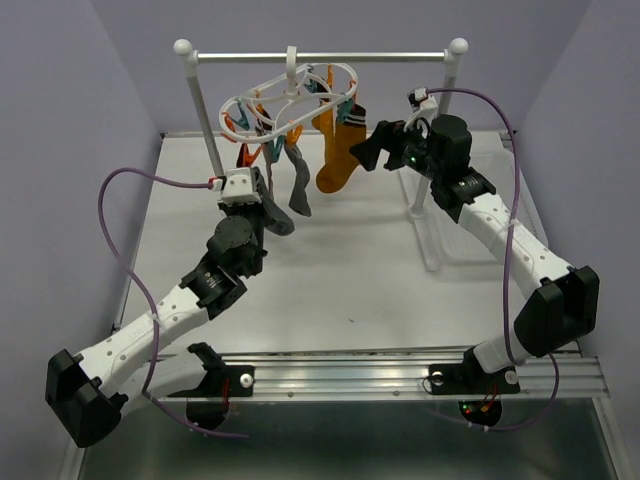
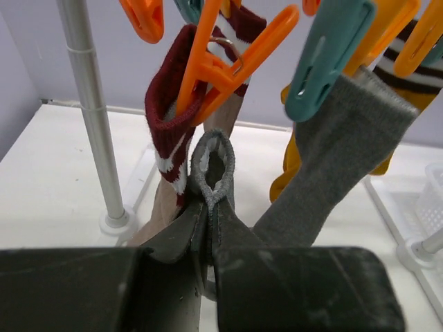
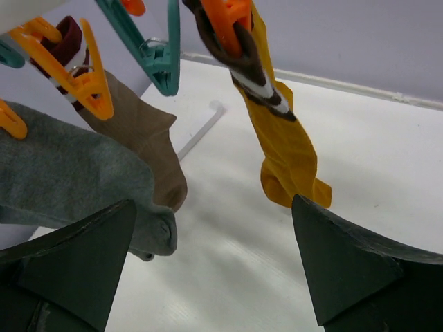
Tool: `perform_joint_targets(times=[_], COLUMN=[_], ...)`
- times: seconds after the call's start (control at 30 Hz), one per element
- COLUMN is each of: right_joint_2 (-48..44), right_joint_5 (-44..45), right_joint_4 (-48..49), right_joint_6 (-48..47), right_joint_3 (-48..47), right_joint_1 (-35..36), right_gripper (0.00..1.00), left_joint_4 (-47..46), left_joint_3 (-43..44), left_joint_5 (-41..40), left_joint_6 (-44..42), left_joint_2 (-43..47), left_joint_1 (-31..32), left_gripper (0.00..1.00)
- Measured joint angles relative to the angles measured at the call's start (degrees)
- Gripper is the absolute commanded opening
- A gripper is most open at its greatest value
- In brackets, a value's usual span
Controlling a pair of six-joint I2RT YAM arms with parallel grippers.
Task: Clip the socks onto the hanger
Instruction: Open the clamp at the hanger.
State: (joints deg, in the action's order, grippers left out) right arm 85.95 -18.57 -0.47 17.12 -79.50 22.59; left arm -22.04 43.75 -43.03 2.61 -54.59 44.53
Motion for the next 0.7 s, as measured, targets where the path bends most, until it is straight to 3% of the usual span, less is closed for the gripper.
perform_joint_targets(times=[0.27,0.43,0.7], right_joint_2=[-0.07,2.10,4.37], right_joint_5=[0.85,3.41,6.82], right_joint_4=[8.76,10.32,10.32], right_joint_6=[5.22,5.60,5.81], right_joint_3=[1.97,-0.07,-0.96], right_joint_1=[2.29,6.16,6.75], right_gripper=[1.00,1.00,1.00], left_joint_4=[-1.46,-1.55,-1.88], left_joint_3=[0.00,0.00,0.00], left_joint_5=[5.97,10.75,11.26], left_joint_6=[-0.44,-0.57,-4.07], left_joint_2=[1.64,-0.33,-1.53], left_joint_1=[-0.76,-0.76,-0.79], left_gripper=[0.00,0.00,0.00])
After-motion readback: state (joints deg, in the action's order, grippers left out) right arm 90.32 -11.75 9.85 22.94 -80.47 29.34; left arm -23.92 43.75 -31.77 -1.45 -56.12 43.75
